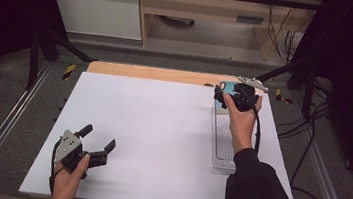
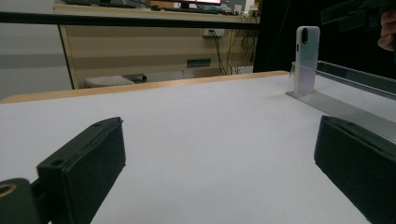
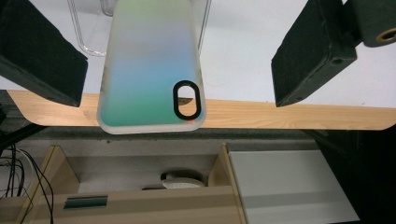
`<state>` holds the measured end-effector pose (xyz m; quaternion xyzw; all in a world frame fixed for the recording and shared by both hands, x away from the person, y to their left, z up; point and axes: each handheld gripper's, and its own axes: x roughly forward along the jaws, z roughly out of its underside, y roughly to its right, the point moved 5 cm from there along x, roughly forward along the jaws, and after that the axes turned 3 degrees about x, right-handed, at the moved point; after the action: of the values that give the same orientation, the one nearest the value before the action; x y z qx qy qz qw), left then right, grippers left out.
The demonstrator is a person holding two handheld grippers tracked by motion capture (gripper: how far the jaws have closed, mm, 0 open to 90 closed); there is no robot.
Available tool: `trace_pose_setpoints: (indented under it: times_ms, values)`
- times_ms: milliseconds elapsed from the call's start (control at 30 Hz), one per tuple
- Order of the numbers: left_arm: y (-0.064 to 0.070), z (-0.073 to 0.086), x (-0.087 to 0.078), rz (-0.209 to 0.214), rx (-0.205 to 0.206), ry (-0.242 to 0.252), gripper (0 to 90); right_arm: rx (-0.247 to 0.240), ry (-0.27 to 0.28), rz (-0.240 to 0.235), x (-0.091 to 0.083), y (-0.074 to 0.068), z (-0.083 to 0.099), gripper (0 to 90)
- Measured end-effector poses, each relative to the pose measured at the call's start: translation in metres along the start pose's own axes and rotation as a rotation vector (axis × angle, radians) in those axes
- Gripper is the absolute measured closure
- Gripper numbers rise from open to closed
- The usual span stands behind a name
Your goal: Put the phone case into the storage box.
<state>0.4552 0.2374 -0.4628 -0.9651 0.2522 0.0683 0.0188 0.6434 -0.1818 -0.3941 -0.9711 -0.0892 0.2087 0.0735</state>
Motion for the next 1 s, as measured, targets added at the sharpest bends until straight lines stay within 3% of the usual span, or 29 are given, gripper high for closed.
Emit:
trace_pose_setpoints:
  times_ms: [467, 1000]
  values:
    - [-0.003, 0.001, -0.001, -0.007, 0.005, -0.005, 1.5, -0.009, 0.024, -0.077, -0.024, -0.006, -0.007, 3.7]
    - [-0.008, 0.001, -0.004, -0.019, 0.001, -0.002, 1.4, -0.024, 0.046, -0.102, -0.049, 0.001, -0.015, 3.4]
